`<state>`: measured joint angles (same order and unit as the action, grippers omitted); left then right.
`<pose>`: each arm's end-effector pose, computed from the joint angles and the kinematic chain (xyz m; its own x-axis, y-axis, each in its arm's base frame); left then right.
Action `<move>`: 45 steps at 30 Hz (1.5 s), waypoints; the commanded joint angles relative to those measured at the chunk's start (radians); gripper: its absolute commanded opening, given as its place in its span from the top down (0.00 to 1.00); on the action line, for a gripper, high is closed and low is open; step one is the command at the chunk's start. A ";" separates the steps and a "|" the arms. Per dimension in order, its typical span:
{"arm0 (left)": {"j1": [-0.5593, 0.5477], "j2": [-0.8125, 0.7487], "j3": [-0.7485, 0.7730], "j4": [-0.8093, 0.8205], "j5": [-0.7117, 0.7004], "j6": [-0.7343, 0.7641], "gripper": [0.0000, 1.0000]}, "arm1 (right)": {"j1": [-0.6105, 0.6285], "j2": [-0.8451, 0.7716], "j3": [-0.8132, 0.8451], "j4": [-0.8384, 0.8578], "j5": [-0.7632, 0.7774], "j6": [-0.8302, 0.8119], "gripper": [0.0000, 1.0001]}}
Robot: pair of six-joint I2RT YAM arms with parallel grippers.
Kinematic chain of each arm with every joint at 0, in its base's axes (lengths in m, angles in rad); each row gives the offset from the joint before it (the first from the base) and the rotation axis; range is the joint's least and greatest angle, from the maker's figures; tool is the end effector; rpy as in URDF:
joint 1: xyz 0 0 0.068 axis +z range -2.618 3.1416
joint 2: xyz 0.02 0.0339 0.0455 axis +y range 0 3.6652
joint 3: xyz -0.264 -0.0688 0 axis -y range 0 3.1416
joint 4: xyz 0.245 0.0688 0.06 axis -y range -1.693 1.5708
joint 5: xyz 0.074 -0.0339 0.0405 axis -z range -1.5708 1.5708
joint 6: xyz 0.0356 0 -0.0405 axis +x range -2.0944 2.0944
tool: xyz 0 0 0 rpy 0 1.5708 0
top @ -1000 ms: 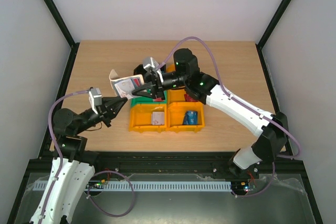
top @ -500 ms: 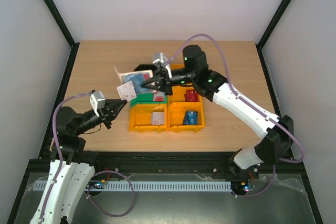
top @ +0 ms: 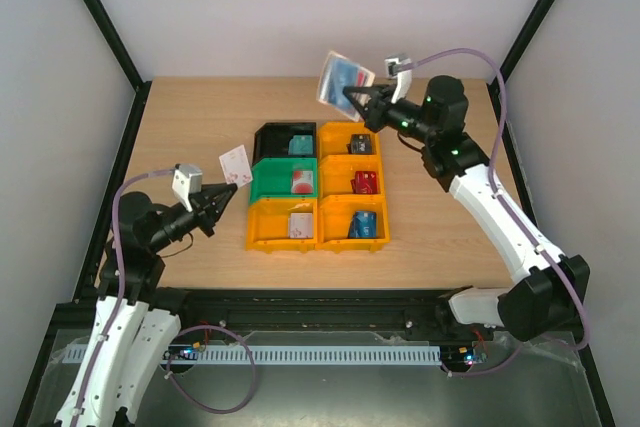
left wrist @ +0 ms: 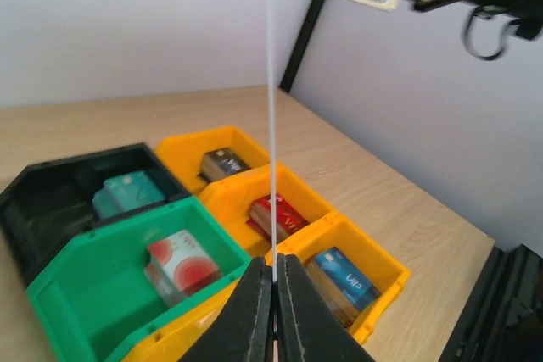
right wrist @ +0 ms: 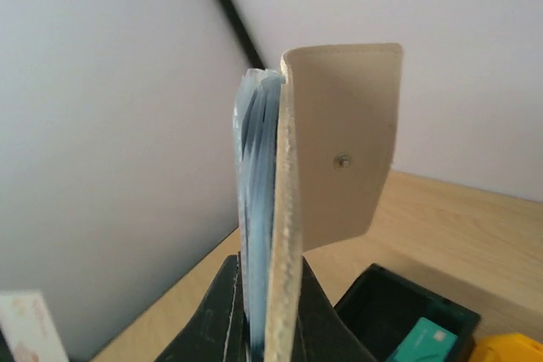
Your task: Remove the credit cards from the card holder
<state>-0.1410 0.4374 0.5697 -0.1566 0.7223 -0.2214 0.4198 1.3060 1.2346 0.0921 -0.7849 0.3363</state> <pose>0.1120 -0.0397 0.3147 -0.1903 -0.1394 -0.9718 0.7360 0.6348 -0.2352 0.2625 0.1447 0.4127 -0.2902 0.1261 -0.9486 -0.8875 0.3352 0.3161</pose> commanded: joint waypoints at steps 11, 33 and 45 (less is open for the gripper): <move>0.066 0.110 0.226 -0.159 -0.138 -0.011 0.98 | -0.070 -0.091 0.057 -0.097 0.313 0.261 0.98; 0.095 0.768 0.513 -0.078 -0.007 0.087 0.98 | -0.355 0.272 0.131 0.446 0.027 0.591 0.98; 0.090 0.775 0.432 -0.120 0.015 0.170 0.98 | -0.357 0.367 0.229 0.076 0.090 0.454 0.98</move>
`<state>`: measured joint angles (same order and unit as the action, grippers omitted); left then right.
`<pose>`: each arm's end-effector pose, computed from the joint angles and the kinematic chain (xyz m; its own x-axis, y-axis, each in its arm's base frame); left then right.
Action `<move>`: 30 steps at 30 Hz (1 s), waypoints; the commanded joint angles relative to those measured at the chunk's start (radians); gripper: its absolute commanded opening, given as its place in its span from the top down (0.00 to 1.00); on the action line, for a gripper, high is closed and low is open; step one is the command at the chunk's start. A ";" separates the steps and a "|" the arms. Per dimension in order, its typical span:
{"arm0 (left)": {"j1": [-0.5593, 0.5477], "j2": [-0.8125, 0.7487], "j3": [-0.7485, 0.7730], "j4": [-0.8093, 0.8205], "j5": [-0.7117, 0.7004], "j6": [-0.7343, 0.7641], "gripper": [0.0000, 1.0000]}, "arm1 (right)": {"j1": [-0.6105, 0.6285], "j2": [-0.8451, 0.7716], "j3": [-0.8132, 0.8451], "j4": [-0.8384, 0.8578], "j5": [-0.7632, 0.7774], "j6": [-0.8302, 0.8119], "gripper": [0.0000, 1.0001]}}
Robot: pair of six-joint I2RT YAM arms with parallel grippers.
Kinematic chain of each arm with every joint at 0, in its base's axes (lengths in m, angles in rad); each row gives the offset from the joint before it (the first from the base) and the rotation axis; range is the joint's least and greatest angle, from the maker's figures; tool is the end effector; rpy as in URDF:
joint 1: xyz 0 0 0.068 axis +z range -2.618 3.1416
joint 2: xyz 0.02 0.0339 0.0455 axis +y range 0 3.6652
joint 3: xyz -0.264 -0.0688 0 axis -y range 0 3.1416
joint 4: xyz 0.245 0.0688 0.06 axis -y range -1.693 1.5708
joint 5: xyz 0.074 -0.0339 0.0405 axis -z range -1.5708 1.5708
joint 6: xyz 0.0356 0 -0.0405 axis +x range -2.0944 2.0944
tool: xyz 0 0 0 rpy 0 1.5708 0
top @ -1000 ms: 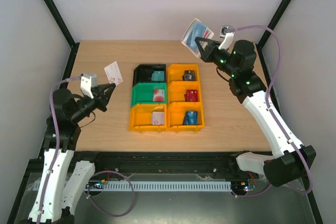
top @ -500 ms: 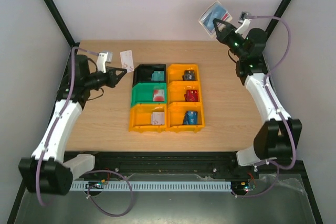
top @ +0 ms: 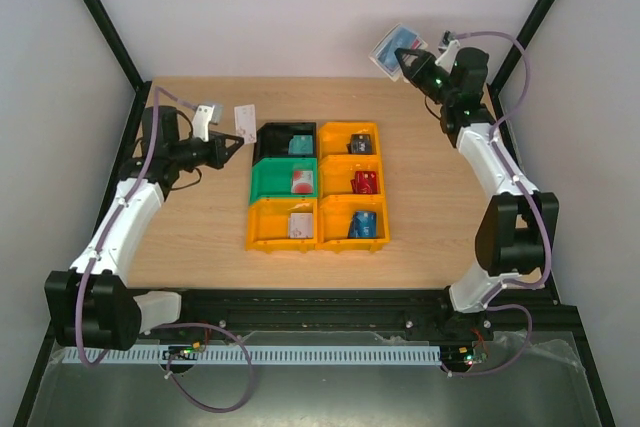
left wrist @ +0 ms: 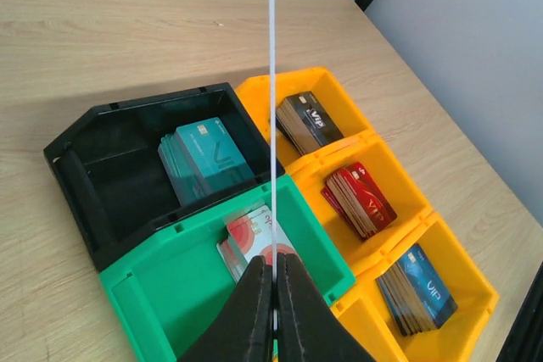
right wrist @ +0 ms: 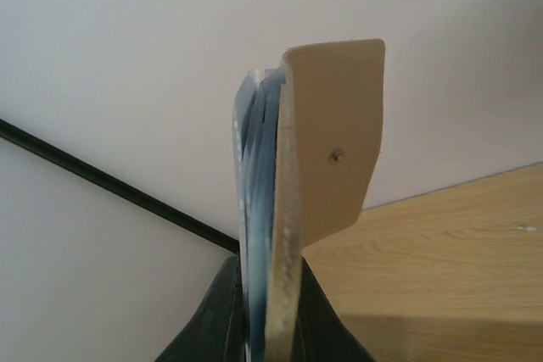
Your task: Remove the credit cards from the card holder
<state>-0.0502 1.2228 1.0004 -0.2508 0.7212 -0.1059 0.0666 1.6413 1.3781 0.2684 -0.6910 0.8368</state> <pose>0.2703 -0.0371 0.3202 -0.5186 -0.0534 -0.8533 0.5731 0.7190 -0.3933 0.3898 0.0487 0.3716 -0.5068 0.5396 -0.6723 -0.4641 0.4864 0.7403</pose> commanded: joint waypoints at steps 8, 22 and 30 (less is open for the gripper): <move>-0.063 -0.030 0.004 -0.136 0.018 0.247 0.98 | -0.004 0.083 0.132 -0.103 -0.080 -0.081 0.98; -0.339 -0.144 -0.210 0.111 0.015 -0.153 0.98 | 0.062 -0.309 -0.133 -0.210 0.151 -0.092 0.98; -0.469 -0.218 -0.428 0.219 0.045 -0.314 0.98 | 0.138 -0.494 -0.285 -0.231 0.258 -0.068 0.98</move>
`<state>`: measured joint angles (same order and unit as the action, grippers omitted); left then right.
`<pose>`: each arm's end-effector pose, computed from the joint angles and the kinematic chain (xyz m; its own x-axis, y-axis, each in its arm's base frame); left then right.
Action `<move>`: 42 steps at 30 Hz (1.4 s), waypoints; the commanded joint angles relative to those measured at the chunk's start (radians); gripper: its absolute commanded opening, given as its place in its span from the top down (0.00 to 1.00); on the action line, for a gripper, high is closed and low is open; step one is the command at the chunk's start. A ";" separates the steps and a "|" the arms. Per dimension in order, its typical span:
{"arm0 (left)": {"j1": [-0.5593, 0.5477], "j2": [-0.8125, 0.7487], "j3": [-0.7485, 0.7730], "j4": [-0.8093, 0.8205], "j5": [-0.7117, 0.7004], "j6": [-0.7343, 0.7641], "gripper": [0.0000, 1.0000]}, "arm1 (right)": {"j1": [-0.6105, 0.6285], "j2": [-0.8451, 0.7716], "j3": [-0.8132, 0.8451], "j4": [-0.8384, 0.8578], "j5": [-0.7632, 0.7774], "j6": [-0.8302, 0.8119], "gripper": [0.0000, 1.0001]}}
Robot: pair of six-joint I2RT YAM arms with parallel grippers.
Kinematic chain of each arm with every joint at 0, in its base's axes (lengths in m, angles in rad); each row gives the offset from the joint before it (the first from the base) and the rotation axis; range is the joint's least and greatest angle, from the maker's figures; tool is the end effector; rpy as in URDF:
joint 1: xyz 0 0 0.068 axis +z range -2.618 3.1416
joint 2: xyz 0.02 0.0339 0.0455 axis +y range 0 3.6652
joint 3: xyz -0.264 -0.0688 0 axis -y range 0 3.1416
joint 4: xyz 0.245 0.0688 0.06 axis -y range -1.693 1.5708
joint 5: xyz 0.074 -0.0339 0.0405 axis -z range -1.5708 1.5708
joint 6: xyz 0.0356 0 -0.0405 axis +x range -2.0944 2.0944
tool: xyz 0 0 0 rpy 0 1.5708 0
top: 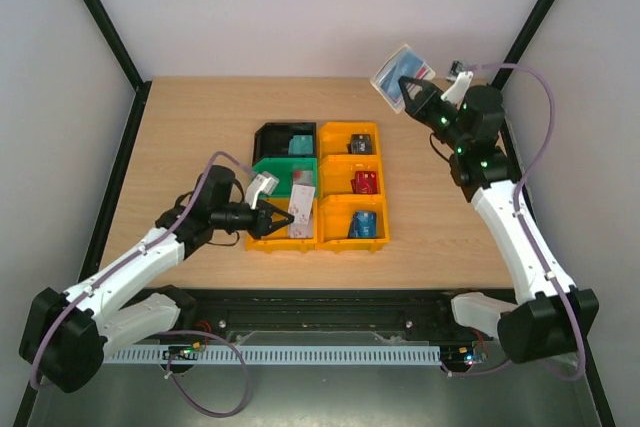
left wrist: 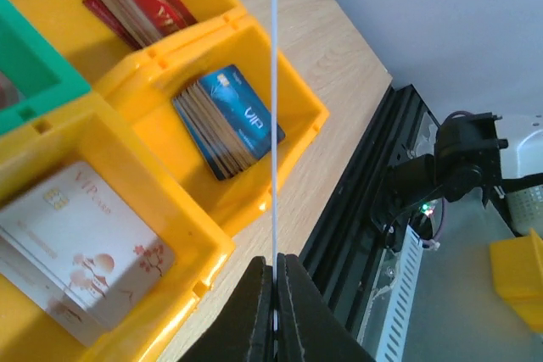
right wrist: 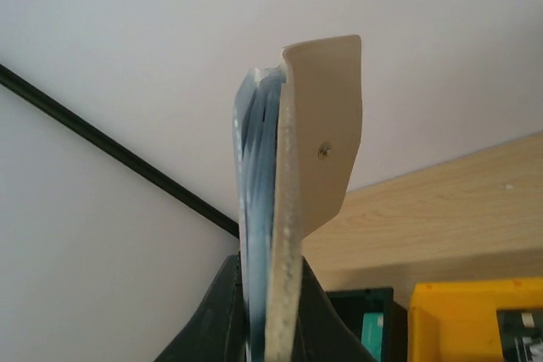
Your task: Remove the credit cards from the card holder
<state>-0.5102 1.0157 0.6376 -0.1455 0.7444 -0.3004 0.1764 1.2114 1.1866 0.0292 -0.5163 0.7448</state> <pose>0.1780 -0.1273 0.2531 -0.6746 0.1281 -0.7270 0.7031 0.4116 -0.5799 0.2711 0.0662 0.4150 -0.4297 0.5222 -0.7367 -0.4725 0.5652 0.6762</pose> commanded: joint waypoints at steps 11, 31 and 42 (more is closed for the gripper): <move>-0.013 0.118 -0.274 0.538 -0.082 -0.490 0.98 | 0.044 -0.154 -0.153 -0.001 0.085 0.021 0.98; -0.053 0.265 -0.116 0.177 -0.065 -0.460 0.98 | 0.046 -0.163 -0.133 -0.076 0.062 -0.085 0.98; -0.050 0.298 -0.058 0.115 -0.028 -0.618 0.98 | 0.044 -0.181 -0.105 -0.106 0.048 -0.154 0.98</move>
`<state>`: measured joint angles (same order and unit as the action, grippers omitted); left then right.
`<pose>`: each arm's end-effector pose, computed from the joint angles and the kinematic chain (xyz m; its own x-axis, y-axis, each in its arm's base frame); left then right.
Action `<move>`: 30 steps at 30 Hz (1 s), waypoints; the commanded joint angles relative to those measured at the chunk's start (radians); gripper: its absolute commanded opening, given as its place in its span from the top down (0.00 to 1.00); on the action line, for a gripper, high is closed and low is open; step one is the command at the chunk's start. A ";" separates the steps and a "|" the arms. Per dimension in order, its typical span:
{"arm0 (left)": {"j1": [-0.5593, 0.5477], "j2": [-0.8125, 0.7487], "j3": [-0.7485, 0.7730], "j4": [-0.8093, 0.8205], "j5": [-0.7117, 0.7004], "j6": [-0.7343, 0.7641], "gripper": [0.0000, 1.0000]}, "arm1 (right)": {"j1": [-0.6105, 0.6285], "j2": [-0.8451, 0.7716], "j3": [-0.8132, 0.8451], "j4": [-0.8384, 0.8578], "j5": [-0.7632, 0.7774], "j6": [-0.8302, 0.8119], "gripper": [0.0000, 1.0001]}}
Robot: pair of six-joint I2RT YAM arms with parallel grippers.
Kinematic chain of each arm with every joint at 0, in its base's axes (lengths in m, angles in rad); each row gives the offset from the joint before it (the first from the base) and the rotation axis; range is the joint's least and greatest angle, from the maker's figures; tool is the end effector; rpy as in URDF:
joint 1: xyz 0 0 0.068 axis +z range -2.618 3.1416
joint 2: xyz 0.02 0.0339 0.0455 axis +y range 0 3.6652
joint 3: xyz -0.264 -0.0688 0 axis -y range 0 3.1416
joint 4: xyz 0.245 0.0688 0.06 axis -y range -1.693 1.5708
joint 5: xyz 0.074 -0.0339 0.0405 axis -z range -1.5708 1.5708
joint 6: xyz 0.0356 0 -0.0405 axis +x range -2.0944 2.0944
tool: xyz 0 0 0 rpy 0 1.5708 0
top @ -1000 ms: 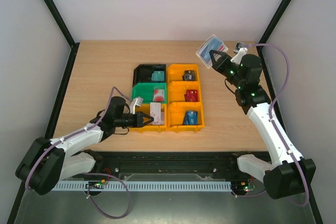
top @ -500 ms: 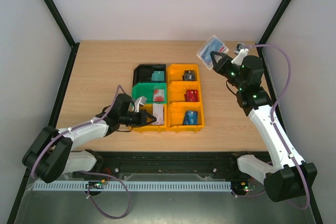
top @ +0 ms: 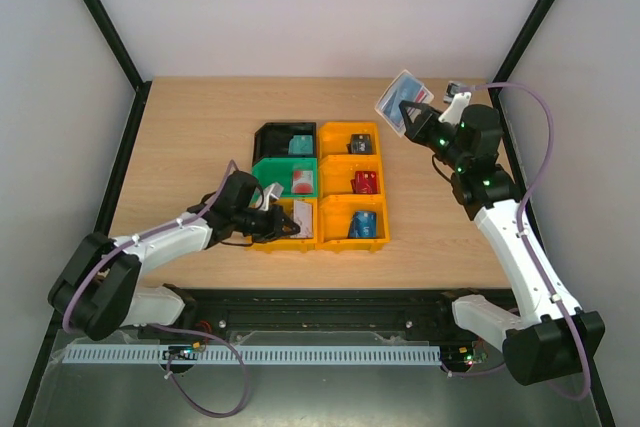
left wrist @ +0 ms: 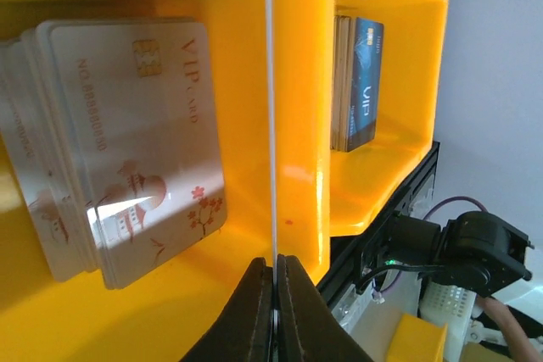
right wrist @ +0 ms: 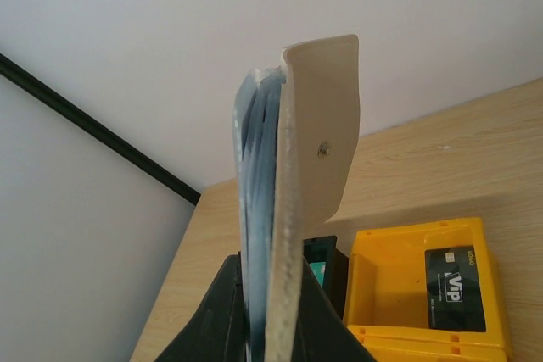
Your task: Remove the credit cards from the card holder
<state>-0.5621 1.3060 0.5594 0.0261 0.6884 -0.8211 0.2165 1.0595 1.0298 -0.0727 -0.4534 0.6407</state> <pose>0.1976 -0.1512 0.1790 -0.9773 -0.0524 -0.2053 0.1471 0.5292 -0.8356 0.2339 0.0674 0.3856 -0.4499 0.4513 -0.7707 -0.4363 0.6419 0.6305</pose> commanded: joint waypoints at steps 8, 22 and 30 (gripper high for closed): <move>-0.001 0.015 -0.008 -0.014 0.012 -0.154 0.98 | 0.004 -0.038 0.044 -0.006 -0.030 -0.064 0.98; -0.007 0.057 -0.028 0.074 -0.002 -0.219 0.98 | 0.004 -0.035 0.042 -0.005 -0.055 -0.097 0.98; -0.009 0.060 0.016 -0.032 -0.063 -0.177 0.54 | 0.005 -0.015 0.049 0.015 -0.090 -0.102 0.98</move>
<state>-0.5655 1.3575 0.5514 0.1013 0.6716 -1.0237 0.2165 1.0447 1.0393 -0.0830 -0.5125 0.5591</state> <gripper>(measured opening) 0.377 0.055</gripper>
